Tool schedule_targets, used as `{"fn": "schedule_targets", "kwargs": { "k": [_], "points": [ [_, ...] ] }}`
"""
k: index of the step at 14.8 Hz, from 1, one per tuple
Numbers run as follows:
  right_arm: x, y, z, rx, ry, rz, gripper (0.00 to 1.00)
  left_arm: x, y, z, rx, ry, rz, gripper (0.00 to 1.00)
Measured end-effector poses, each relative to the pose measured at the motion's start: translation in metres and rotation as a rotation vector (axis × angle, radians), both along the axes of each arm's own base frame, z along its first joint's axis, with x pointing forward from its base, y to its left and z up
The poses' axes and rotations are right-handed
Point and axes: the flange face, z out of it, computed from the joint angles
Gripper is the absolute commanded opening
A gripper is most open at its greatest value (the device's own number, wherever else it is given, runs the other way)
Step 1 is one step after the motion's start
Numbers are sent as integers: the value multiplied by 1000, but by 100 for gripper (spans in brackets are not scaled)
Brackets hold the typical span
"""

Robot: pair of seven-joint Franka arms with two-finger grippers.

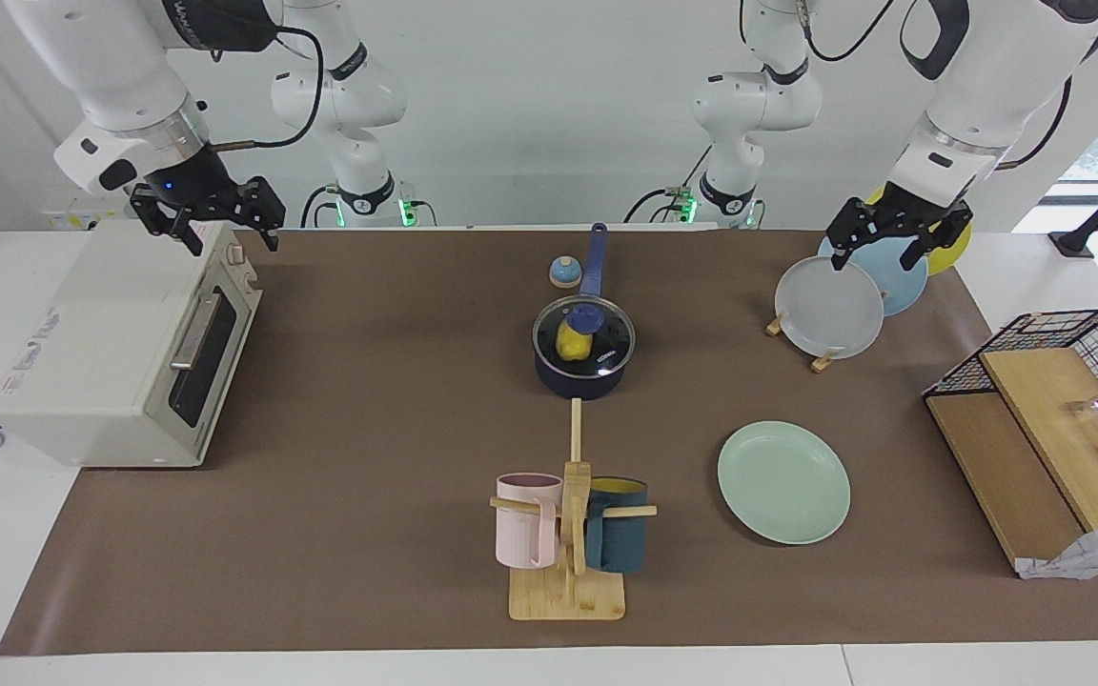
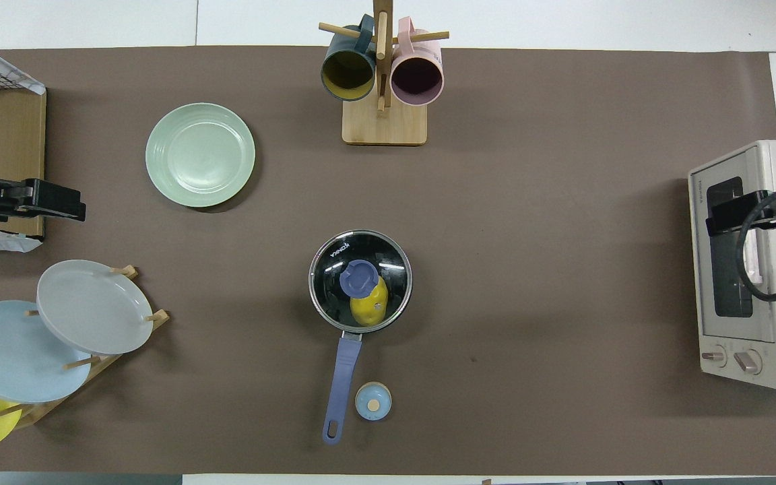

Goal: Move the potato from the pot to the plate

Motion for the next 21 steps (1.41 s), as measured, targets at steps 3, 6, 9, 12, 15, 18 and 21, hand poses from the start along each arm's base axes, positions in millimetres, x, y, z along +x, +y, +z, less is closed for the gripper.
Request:
{"fn": "schedule_targets", "kwargs": {
  "k": [3,6,9,12,15,18,21],
  "points": [
    [0,0,0,0,0,0,100,0,0,0,0,0,-1,100],
    [0,0,0,0,0,-1,100,0,-1,0,0,0,-2,100],
    [0,3,-1,0,2,6,100,0,-1,0,0,0,-2,100],
    [3,29,1,-1,-26,47,100,0,-1,0,0,0,-2,100],
    [-2,106,1,-8,-41,41,100,0,-1,0,0,0,-2,100],
    [-11,191,-3,-1,-68,6,100,0,-1,0,0,0,-2,100],
    [-17,271,-23,24,-67,-27,100,0,-1,0,0,0,-2,100]
  ]
}}
